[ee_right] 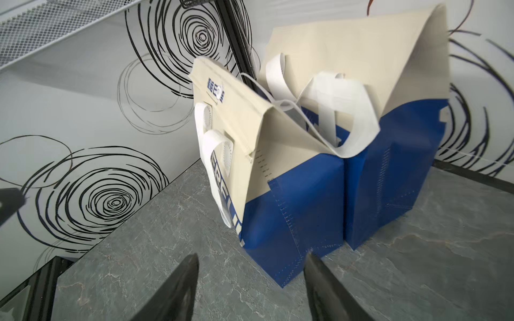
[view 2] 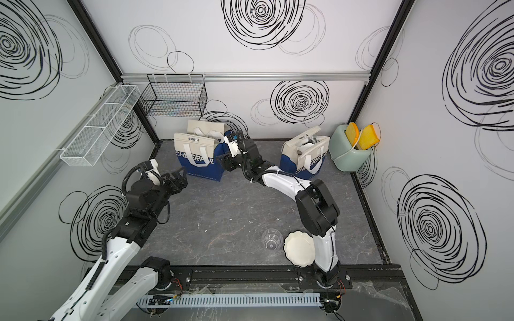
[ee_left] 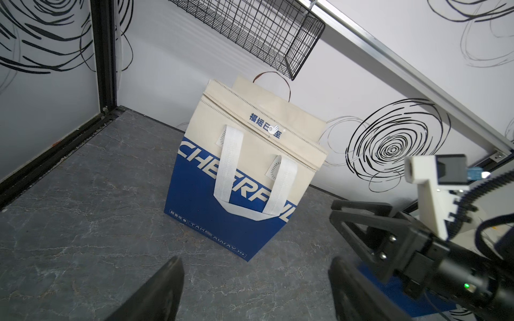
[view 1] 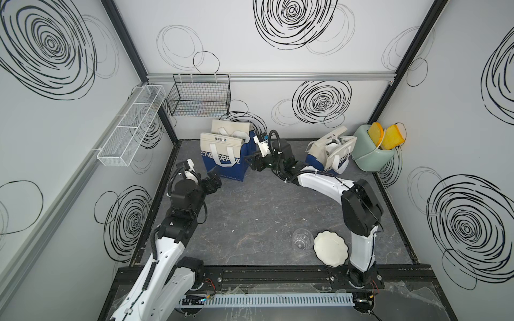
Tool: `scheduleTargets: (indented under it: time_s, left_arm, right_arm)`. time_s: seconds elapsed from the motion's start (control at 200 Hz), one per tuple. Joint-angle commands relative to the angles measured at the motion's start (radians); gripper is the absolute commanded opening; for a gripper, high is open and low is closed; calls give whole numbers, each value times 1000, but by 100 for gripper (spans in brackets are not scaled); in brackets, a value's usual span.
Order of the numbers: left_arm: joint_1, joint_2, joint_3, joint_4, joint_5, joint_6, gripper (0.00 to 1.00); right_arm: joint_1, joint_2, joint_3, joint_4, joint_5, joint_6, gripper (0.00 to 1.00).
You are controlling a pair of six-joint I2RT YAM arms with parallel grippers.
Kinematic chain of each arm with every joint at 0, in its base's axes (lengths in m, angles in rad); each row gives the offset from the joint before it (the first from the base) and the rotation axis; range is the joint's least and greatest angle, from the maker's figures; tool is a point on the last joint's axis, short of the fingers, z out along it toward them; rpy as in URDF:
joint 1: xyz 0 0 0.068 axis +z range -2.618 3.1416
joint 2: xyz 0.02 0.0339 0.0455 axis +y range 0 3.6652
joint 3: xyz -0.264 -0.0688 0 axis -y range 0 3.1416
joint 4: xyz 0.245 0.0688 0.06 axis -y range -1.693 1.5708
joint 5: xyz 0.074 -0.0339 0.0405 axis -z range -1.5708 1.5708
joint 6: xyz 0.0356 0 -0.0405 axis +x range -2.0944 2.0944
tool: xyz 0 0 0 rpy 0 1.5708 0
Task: Open the takeout bag
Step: Move the takeout bag to the center of the board.
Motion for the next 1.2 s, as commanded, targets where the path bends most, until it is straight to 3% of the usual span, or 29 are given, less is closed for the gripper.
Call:
scheduleTargets:
  time_s: [0.0,0.365,0.54,0.665,0.86,1.191]
  left_arm:
    - [17,-41,47,-69,-2,48,87]
    - [49,-108,15,-94,57,87,87]
    - [80,-102,13,-94,93,83,87]
    - [108,-114,0,-80,115,82,87]
    - [145,-106,-4,-71,157,82,87]
    - [172,-118,-40,14,296,93,86]
  right_arm:
    - [11,50,80,-24,-34,25,63]
    - [39,164,278,-87,-51,19,58]
    - [36,224,371,-134,-60,14,42]
    - [36,243,406,-162,-84,14,26]
    - [38,179,331,-133,-84,17,2]
    - [21,-179,-41,-106,-127,2,0]
